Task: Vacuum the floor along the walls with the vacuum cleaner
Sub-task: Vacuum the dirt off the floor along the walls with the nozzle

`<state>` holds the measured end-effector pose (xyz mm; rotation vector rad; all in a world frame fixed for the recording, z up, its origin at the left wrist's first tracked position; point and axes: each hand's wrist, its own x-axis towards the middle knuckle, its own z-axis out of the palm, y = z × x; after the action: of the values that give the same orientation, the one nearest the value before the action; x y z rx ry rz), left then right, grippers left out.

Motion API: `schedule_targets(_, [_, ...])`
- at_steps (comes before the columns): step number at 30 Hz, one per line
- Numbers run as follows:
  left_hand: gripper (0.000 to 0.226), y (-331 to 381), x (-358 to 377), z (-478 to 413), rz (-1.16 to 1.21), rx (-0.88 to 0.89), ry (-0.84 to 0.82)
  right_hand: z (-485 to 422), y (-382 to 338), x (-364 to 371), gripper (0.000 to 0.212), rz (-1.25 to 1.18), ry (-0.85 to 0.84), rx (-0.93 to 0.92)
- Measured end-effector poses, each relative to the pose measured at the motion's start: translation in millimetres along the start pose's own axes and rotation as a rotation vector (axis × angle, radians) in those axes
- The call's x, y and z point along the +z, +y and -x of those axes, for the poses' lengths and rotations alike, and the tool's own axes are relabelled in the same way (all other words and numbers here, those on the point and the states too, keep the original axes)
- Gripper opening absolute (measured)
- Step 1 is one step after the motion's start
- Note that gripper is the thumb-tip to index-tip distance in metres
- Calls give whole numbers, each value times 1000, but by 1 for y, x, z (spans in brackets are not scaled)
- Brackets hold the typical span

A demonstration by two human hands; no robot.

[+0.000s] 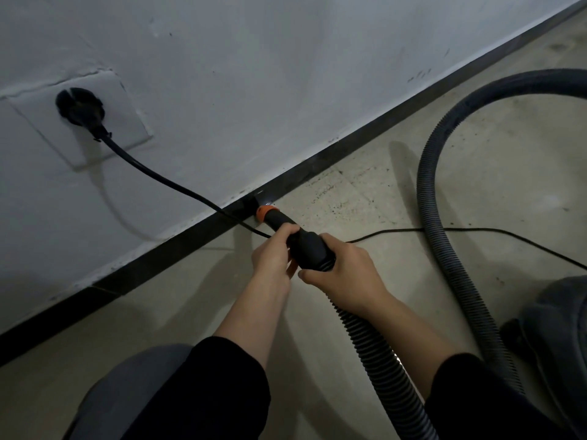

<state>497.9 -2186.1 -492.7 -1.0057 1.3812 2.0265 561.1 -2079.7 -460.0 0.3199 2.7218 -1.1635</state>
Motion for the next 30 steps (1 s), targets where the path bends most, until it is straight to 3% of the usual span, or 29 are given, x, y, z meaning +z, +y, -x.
schedule_targets(9, [13,2,31,-4,-28,29,-58,-16,13,-16,28,-83,46,58])
schedule_targets(30, [14,-15,56,25,-23,7,-61,4,23,-54,32,-129,10,178])
